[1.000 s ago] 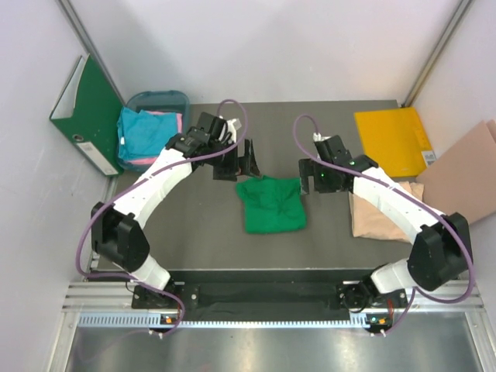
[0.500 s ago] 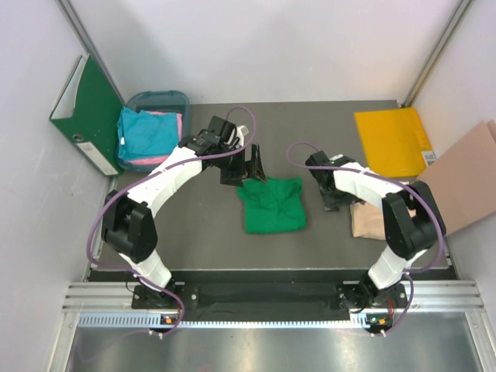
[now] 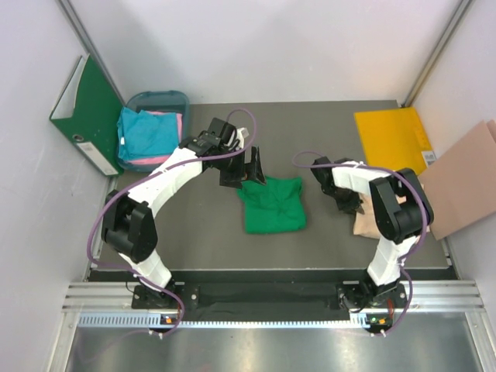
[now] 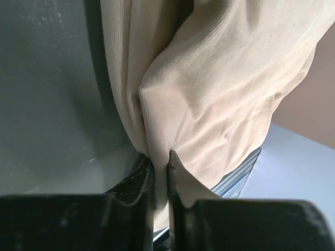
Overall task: Fold and stack the t-shirts
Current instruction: Put the neatly folded tshirt into the corner of the board with the right arm
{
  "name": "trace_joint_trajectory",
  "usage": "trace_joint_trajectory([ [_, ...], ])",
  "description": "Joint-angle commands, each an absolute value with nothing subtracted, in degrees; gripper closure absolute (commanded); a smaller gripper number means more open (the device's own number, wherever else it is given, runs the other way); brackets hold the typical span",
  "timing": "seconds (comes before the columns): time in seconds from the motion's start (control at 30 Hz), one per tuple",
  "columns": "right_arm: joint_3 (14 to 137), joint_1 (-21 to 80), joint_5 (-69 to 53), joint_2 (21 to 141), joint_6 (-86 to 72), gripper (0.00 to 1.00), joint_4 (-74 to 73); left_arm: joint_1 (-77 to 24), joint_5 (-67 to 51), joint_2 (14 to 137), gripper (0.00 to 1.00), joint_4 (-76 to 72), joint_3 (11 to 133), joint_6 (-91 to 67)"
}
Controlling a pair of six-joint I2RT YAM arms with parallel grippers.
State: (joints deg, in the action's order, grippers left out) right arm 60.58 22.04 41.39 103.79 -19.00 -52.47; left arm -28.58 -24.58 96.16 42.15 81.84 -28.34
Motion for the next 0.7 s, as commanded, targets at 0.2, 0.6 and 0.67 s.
trace_joint_trajectory([
  [0.2, 70.13, 25.74, 31.83, 101.07, -15.56, 0.98, -53.52, -28.21, -24.79, 95.01, 0.01, 42.19, 82.27, -26.98],
  [0.6, 75.94, 36.83, 27.51, 107.58, -20.82, 0.89, -57.39, -27.95, -21.54, 98.34, 0.01, 42.89, 81.04, -27.77],
  [0.67, 76.29, 36.74, 27.51, 106.53, -21.36, 0.72, -57.74, -28.04, -20.13, 98.96, 0.01, 43.5, 79.81, -27.95],
])
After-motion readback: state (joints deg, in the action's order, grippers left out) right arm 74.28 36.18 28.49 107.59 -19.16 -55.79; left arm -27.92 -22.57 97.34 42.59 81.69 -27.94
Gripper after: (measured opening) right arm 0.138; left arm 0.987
